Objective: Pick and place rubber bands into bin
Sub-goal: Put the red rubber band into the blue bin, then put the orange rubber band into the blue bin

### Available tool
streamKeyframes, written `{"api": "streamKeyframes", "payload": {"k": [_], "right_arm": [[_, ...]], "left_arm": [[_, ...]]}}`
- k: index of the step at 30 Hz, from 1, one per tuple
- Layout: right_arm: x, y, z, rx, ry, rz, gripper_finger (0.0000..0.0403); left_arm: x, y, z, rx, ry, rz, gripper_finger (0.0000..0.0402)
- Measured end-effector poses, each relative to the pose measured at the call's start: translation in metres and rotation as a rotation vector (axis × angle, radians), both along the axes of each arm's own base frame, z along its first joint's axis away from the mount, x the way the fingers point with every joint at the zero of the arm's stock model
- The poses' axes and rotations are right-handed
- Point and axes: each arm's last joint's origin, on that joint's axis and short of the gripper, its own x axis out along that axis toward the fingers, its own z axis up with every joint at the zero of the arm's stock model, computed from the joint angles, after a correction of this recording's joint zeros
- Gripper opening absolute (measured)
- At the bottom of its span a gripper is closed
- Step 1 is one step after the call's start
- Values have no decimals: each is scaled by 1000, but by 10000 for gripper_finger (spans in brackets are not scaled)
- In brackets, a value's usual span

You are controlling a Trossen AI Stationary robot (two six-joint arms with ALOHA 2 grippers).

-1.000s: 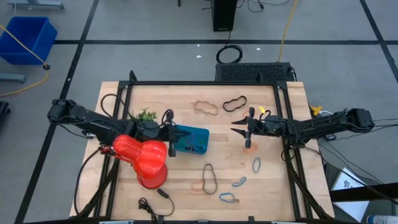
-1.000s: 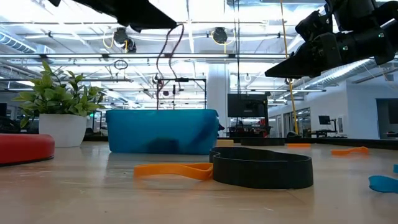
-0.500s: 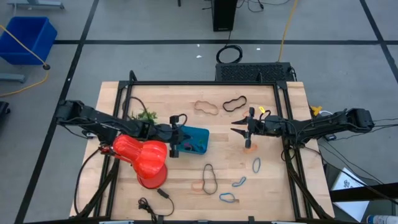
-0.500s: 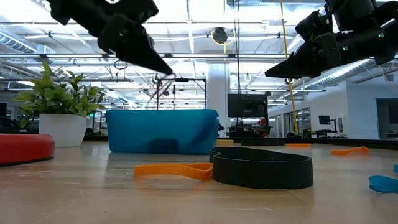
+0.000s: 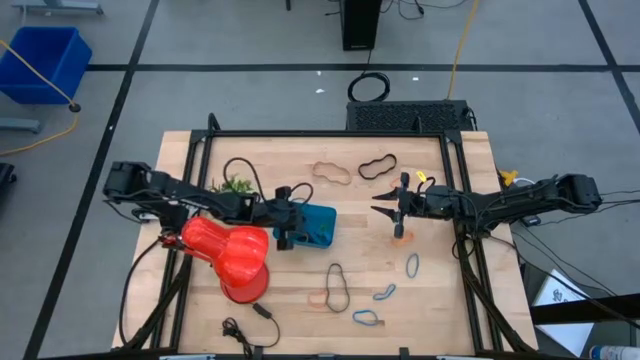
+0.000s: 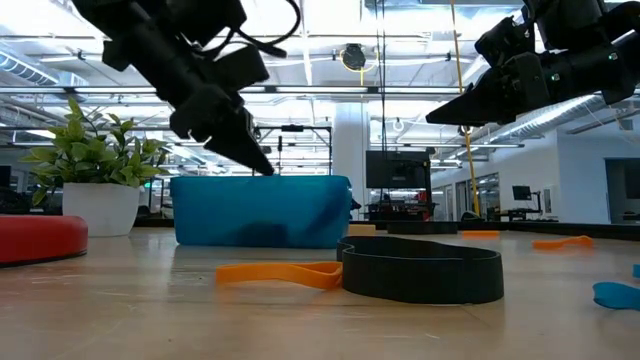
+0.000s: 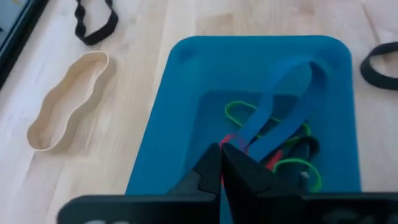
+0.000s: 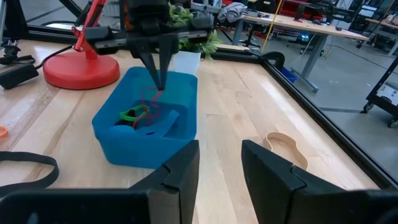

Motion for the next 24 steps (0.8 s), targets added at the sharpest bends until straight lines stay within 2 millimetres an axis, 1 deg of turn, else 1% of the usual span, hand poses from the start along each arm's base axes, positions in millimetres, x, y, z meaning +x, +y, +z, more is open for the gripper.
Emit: {"api": "streamKeyframes", "payload": {"k": [8,17,24], "right_arm": [[0,0,0,0,2,0,114],[0,0,0,0,1,0,114],[0,0,0,0,1,0,114]], "left_arm": [[2,3,-2,14,-2,0,45],[5,2,2,10,-52,2,47],[5,-4,2,8,-58,-20,47]]}}
